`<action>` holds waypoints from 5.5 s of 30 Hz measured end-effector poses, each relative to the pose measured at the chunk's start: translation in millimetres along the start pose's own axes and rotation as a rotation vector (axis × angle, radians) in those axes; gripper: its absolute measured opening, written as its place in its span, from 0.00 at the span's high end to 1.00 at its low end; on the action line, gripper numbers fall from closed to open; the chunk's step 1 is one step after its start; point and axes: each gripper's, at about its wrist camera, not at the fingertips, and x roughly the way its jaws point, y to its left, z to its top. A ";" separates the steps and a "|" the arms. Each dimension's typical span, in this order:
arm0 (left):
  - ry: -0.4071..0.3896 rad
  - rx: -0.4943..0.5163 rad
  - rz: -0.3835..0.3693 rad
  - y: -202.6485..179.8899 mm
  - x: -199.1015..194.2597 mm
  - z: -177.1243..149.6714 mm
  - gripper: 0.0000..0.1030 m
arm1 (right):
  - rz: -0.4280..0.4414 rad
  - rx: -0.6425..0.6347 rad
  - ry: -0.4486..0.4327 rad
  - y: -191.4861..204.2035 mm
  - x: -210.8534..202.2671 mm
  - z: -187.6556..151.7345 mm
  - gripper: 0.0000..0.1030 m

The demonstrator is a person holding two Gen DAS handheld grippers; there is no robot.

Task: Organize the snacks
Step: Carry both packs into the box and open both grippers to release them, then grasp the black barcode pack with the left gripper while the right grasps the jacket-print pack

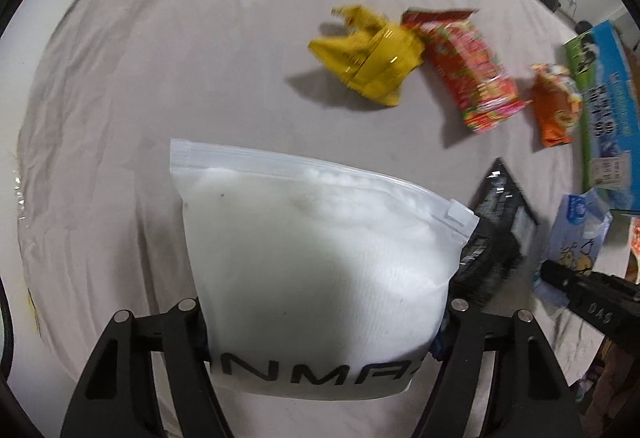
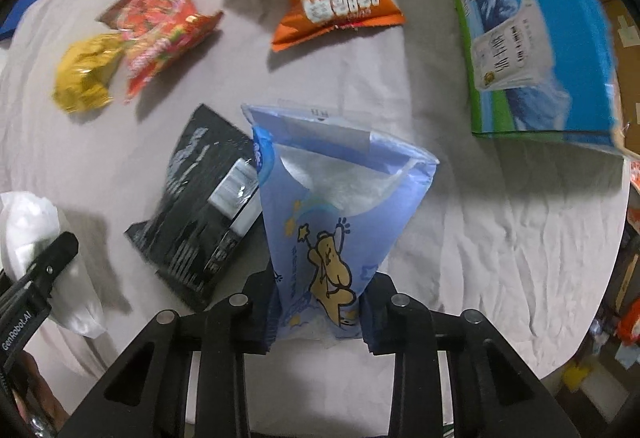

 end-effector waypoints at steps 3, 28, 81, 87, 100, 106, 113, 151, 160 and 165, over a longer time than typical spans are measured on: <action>-0.029 -0.003 -0.017 2.3 -25.6 -4.8 0.31 | 0.033 -0.023 -0.030 -8.6 -17.6 -12.0 0.67; -0.232 0.102 -0.165 -252.6 -180.8 22.6 0.31 | 0.239 -0.042 -0.333 -214.3 -280.0 35.3 0.67; 0.127 0.058 -0.212 -486.1 24.0 191.3 0.10 | 0.031 -0.072 -0.082 -390.8 -115.2 283.8 0.45; 0.082 0.070 -0.201 -483.4 10.4 190.3 0.08 | 0.037 -0.065 -0.111 -392.7 -126.9 277.1 0.38; -0.103 0.131 -0.137 -463.0 -52.1 142.3 0.08 | -0.010 -0.027 -0.249 -393.7 -167.4 218.4 0.04; -0.206 0.199 -0.107 -460.1 -96.2 108.1 0.08 | 0.011 0.016 -0.341 -394.7 -205.4 164.5 0.04; -0.269 0.213 -0.116 -450.8 -137.8 70.1 0.08 | 0.026 0.034 -0.435 -395.4 -255.1 107.9 0.04; -0.070 0.232 0.175 -192.8 -93.8 -12.6 0.08 | 0.170 -0.122 -0.260 -188.6 -212.4 24.2 0.04; 0.126 0.375 0.211 -175.4 28.8 -0.2 0.08 | 0.120 -0.020 -0.211 -170.6 -173.8 44.4 0.04; 0.201 0.378 0.153 -165.4 72.4 6.4 0.27 | 0.097 -0.025 -0.210 -155.5 -182.7 49.7 0.04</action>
